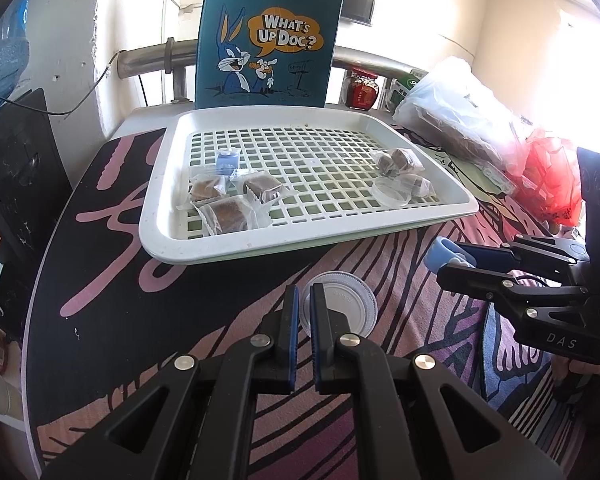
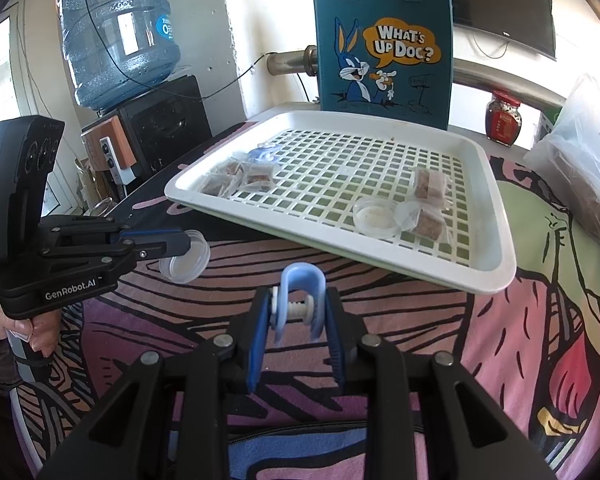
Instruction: Organize objects
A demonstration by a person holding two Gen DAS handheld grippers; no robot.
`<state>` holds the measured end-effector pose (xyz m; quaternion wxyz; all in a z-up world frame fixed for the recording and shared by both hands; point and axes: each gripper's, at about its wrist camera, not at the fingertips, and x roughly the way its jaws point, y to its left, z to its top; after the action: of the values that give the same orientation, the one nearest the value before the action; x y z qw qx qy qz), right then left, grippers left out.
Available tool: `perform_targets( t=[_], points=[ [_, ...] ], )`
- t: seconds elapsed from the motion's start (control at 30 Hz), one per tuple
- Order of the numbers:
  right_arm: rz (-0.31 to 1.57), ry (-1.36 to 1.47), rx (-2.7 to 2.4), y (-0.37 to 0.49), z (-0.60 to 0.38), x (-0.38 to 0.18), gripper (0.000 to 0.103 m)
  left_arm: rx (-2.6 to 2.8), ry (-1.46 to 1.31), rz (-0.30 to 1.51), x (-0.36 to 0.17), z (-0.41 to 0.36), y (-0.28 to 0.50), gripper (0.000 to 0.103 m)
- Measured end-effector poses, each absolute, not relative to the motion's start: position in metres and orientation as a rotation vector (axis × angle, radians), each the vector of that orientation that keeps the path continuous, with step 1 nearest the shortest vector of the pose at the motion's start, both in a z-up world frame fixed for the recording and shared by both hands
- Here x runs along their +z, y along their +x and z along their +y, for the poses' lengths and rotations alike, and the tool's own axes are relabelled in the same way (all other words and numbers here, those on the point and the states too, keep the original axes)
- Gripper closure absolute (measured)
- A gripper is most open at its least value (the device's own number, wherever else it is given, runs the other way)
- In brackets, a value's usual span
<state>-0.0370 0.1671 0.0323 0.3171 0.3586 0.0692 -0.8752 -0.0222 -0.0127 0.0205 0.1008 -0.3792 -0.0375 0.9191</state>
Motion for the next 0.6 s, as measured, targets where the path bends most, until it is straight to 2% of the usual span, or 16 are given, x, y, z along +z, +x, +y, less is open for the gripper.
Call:
perform_targets(
  t=[0.6],
  points=[
    [0.172, 0.946, -2.303, -0.0377, 0.1689, 0.0330, 0.077, 2.716, -1.126, -0.119, 0.0208, -0.0144, -0.0225, 0.099]
  ],
)
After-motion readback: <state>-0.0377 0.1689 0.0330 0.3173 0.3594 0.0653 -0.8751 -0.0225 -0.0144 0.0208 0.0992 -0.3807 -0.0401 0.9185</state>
